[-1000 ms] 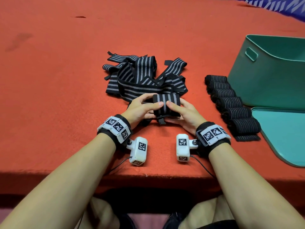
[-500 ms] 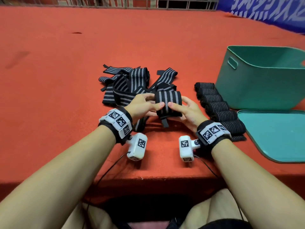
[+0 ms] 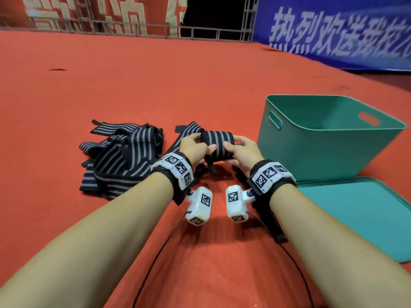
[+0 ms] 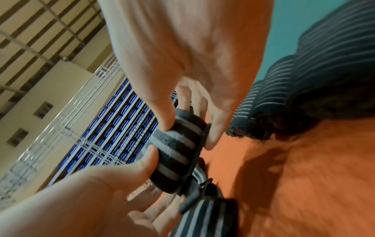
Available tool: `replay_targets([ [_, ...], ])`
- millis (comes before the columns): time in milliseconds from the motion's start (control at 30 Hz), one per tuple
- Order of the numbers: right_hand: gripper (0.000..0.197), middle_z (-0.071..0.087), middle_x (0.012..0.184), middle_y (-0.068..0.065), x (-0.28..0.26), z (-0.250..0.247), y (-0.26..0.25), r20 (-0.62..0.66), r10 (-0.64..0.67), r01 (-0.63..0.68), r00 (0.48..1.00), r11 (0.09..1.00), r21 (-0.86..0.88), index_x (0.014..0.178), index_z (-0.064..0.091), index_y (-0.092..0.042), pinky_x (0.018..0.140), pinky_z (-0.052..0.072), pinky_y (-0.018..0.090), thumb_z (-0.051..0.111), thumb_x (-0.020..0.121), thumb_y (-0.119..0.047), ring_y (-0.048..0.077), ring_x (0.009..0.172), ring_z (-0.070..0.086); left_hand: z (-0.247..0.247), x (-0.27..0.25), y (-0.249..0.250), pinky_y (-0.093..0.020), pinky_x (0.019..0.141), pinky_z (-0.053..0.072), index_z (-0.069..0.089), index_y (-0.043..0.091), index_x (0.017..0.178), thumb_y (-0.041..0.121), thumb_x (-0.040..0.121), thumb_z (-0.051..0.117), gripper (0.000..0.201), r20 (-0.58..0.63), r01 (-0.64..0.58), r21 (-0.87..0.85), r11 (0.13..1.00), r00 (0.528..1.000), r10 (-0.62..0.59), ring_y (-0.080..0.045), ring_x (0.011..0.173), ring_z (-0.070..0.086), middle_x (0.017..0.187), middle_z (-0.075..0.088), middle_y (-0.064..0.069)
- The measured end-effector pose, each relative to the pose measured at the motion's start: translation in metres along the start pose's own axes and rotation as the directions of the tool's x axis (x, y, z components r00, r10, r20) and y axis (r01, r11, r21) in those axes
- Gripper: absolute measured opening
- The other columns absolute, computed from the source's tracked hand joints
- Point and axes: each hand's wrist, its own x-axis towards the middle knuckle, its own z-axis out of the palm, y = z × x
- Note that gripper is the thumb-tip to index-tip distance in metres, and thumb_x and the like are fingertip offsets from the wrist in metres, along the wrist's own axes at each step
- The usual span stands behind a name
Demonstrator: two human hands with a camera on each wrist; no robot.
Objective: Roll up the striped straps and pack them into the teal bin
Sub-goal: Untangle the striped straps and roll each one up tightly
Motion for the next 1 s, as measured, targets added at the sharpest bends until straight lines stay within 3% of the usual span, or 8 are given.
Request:
replay_targets([
  [167, 0.038, 0.071, 0.116, 0.013, 0.051, 0.01, 0.006, -0.124, -0.009, -0.029, 0.992, 0.953, -0.303, 0.123, 0.063, -0.01, 0.092, 0.059, 0.052, 0.075, 0.087, -0.008, 0.03, 0.104, 0.071, 0.014, 0.062, -0.019, -0.045, 0.102, 0.054, 0.063, 0.011, 0.136, 0.003, 0.075, 0.079, 0.063, 0.013, 0.052, 0.034, 0.998, 0.999, -0.053, -0.029, 0.118, 0.067, 0.126, 0.071, -0.009],
  [333, 0.068, 0.06, 0.13, 0.009, 0.074, 0.018, 0.012, -0.044, -0.037, 0.0, 0.998, 0.761, -0.649, 0.147, 0.043, -0.014, 0.097, 0.048, 0.034, 0.075, 0.087, -0.021, 0.029, 0.12, 0.059, 0.015, 0.093, -0.038, -0.045, 0.098, 0.057, 0.061, 0.012, 0.137, 0.009, 0.077, 0.08, 0.063, 0.004, 0.095, 0.235, 0.967, 0.995, -0.099, -0.031, 0.11, 0.069, 0.12, 0.072, -0.013],
  [500, 0.031, 0.069, 0.119, 0.014, 0.085, 0.029, 0.018, 0.008, -0.087, 0.059, 0.996, 0.595, -0.802, 0.115, 0.069, -0.011, 0.086, 0.052, 0.035, 0.067, 0.087, -0.024, 0.035, 0.109, 0.064, 0.021, 0.092, -0.034, -0.047, 0.081, 0.061, 0.071, 0.001, 0.106, 0.026, 0.079, 0.068, 0.036, 0.073, -0.007, 0.528, 0.85, 0.997, -0.037, -0.038, 0.089, 0.071, 0.096, 0.073, -0.021],
  [633, 0.031, 0.064, 0.121, 0.017, 0.08, 0.034, 0.018, -0.001, -0.056, 0.028, 0.998, 0.51, -0.86, 0.113, 0.069, -0.01, 0.086, 0.041, 0.035, 0.058, 0.088, -0.024, 0.037, 0.122, 0.047, 0.018, 0.088, -0.029, -0.039, 0.068, 0.055, 0.062, -0.001, 0.086, 0.014, 0.091, 0.064, 0.016, 0.106, -0.017, 0.6, 0.8, 0.993, -0.059, -0.033, 0.075, 0.064, 0.083, 0.065, -0.017],
  [733, 0.036, 0.061, 0.127, 0.016, 0.072, 0.035, 0.008, 0.017, -0.069, 0.048, 0.997, 0.471, -0.881, 0.123, 0.066, -0.01, 0.099, 0.041, 0.039, 0.055, 0.092, -0.024, 0.037, 0.128, 0.038, 0.004, 0.083, -0.013, -0.05, 0.094, 0.057, 0.059, 0.002, 0.131, 0.01, 0.09, 0.068, 0.042, 0.089, -0.027, 0.508, 0.861, 0.996, -0.021, -0.035, 0.107, 0.067, 0.121, 0.066, -0.021],
  [767, 0.04, 0.06, 0.131, 0.015, 0.068, 0.036, 0.004, 0.029, -0.097, 0.072, 0.995, 0.475, -0.877, 0.128, 0.063, -0.01, 0.102, 0.043, 0.04, 0.055, 0.091, -0.022, 0.037, 0.131, 0.037, -0.006, 0.078, -0.002, -0.049, 0.096, 0.057, 0.061, 0.006, 0.131, 0.009, 0.09, 0.07, 0.042, 0.062, -0.051, 0.444, 0.895, 0.998, 0.027, -0.033, 0.112, 0.066, 0.123, 0.066, -0.017],
  [900, 0.041, 0.062, 0.136, 0.009, 0.043, 0.056, -0.001, 0.164, -0.222, 0.251, 0.961, 0.454, -0.855, 0.131, 0.063, -0.016, 0.109, 0.039, 0.04, 0.058, 0.091, -0.023, 0.036, 0.134, 0.041, -0.071, 0.049, 0.051, -0.028, 0.058, 0.056, 0.066, 0.011, 0.104, 0.002, 0.096, 0.06, 0.013, -0.038, -0.13, 0.257, 0.958, 0.989, 0.145, -0.018, 0.076, 0.063, 0.088, 0.065, -0.006],
  [1000, 0.037, 0.069, 0.123, 0.002, 0.015, 0.084, 0.0, 0.355, -0.18, 0.392, 0.917, 0.561, -0.729, 0.122, 0.068, -0.019, 0.1, 0.048, 0.036, 0.063, 0.096, -0.045, 0.025, 0.118, 0.059, -0.136, 0.023, 0.071, -0.026, 0.056, 0.048, 0.064, 0.014, 0.093, 0.007, 0.102, 0.054, 0.014, -0.096, -0.12, 0.268, 0.956, 0.984, 0.15, -0.015, 0.062, 0.059, 0.085, 0.066, -0.005],
])
